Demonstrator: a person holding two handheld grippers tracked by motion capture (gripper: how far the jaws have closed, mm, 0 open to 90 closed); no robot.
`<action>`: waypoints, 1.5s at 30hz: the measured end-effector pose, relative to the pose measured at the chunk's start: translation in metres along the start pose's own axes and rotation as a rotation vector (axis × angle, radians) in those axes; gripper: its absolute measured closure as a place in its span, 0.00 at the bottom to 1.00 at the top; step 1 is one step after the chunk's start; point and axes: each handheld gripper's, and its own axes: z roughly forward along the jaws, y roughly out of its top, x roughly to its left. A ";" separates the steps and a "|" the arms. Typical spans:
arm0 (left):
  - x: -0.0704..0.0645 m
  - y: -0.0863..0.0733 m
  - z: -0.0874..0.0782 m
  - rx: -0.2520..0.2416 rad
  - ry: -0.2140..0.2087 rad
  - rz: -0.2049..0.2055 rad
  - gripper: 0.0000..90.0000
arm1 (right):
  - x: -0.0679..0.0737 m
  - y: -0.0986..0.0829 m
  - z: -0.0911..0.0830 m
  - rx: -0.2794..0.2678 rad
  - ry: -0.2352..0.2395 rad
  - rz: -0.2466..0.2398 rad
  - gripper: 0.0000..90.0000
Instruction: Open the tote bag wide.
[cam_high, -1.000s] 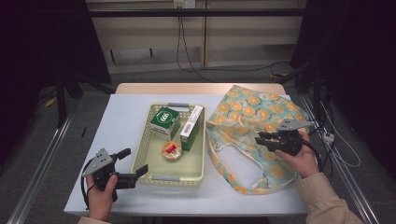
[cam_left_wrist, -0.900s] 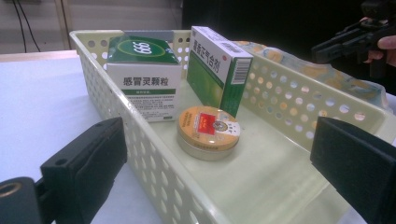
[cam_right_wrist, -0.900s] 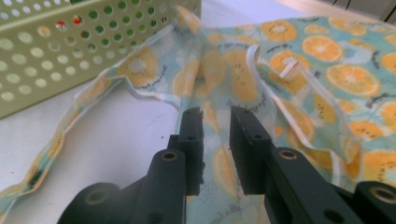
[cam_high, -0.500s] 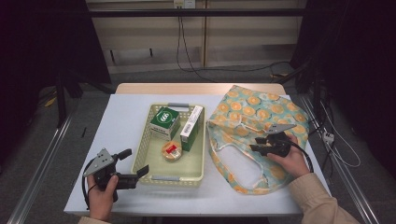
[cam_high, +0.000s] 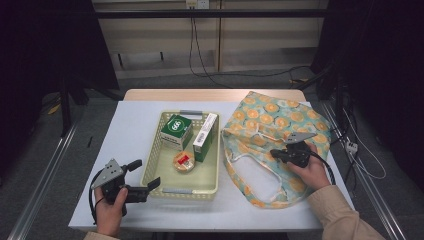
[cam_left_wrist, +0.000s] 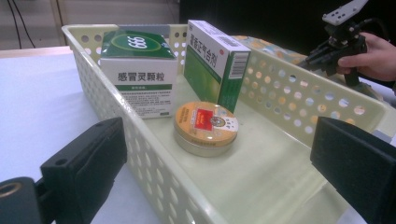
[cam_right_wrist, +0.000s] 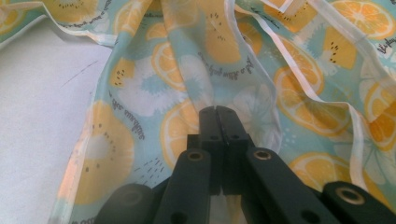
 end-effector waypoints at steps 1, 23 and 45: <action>0.000 0.000 0.000 0.000 0.000 0.000 0.04 | 0.000 0.000 0.000 -0.001 -0.001 0.001 1.00; -0.001 0.001 -0.001 -0.002 0.004 0.003 0.04 | 0.036 0.013 -0.037 -0.024 0.181 0.027 1.00; 0.001 -0.002 0.001 0.004 -0.002 -0.008 0.04 | -0.028 0.010 -0.013 -0.031 -0.025 0.142 1.00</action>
